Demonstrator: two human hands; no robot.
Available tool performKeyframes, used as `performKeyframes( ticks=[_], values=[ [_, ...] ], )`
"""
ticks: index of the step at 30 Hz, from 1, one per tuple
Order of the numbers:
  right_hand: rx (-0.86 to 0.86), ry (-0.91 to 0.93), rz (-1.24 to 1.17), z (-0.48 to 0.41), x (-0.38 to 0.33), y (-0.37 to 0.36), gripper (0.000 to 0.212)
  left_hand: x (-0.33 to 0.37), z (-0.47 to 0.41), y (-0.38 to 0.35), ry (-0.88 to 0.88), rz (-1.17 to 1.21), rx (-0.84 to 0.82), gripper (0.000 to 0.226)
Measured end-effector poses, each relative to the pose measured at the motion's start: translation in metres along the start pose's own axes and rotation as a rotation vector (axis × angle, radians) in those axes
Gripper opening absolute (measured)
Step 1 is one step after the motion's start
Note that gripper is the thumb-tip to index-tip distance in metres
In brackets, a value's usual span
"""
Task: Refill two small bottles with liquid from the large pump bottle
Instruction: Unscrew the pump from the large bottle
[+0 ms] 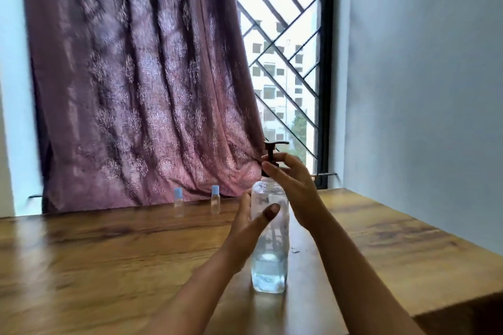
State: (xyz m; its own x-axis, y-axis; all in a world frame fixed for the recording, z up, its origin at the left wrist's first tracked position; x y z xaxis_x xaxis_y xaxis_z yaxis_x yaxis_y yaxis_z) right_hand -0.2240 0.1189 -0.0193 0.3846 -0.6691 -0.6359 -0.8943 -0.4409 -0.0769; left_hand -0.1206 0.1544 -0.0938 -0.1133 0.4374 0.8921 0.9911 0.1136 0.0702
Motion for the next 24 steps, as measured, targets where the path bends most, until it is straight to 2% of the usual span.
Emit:
performKeyframes(
  ticks=[3, 7, 10, 14, 16, 19, 24],
  values=[
    [0.016, 0.021, 0.143, 0.001, -0.006, -0.009, 0.019, 0.000, 0.002, 0.003, 0.005, 0.011, -0.029, 0.054],
    [0.006, -0.043, 0.022, -0.002, 0.002, -0.013, 0.015, -0.004, -0.004, 0.013, -0.026, -0.014, -0.046, 0.075],
    [-0.024, -0.111, -0.149, -0.007, 0.015, -0.009, 0.013, -0.016, -0.019, 0.017, -0.005, -0.031, -0.086, 0.077],
    [-0.057, -0.081, -0.083, -0.021, 0.029, -0.006, 0.006, -0.028, -0.033, 0.018, -0.022, 0.017, -0.105, 0.085],
    [-0.059, -0.042, -0.010, -0.026, 0.035, -0.005, 0.021, -0.034, -0.034, 0.018, -0.031, 0.034, -0.115, 0.095],
    [-0.066, -0.073, -0.124, -0.032, 0.044, -0.006, 0.033, -0.039, -0.034, 0.019, -0.080, 0.025, -0.093, 0.100],
    [-0.017, -0.122, -0.367, -0.027, 0.058, 0.000, 0.024, -0.046, -0.034, 0.019, -0.066, 0.007, -0.079, 0.102]
  ],
)
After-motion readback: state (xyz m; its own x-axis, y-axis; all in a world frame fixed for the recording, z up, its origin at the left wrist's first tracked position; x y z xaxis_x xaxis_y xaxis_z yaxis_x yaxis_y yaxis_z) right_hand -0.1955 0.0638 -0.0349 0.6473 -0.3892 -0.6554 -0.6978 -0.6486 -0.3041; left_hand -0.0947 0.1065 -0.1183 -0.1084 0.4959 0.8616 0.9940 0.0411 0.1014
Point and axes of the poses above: each hand's wrist, its own z-axis away from the middle knuckle, its own y-axis out of the back of the hand, x = y × z, the point moved 4 cm from there along -z, towards the middle knuckle, and after that the axes turned 5 degrees about y, right-handed, at the moved point
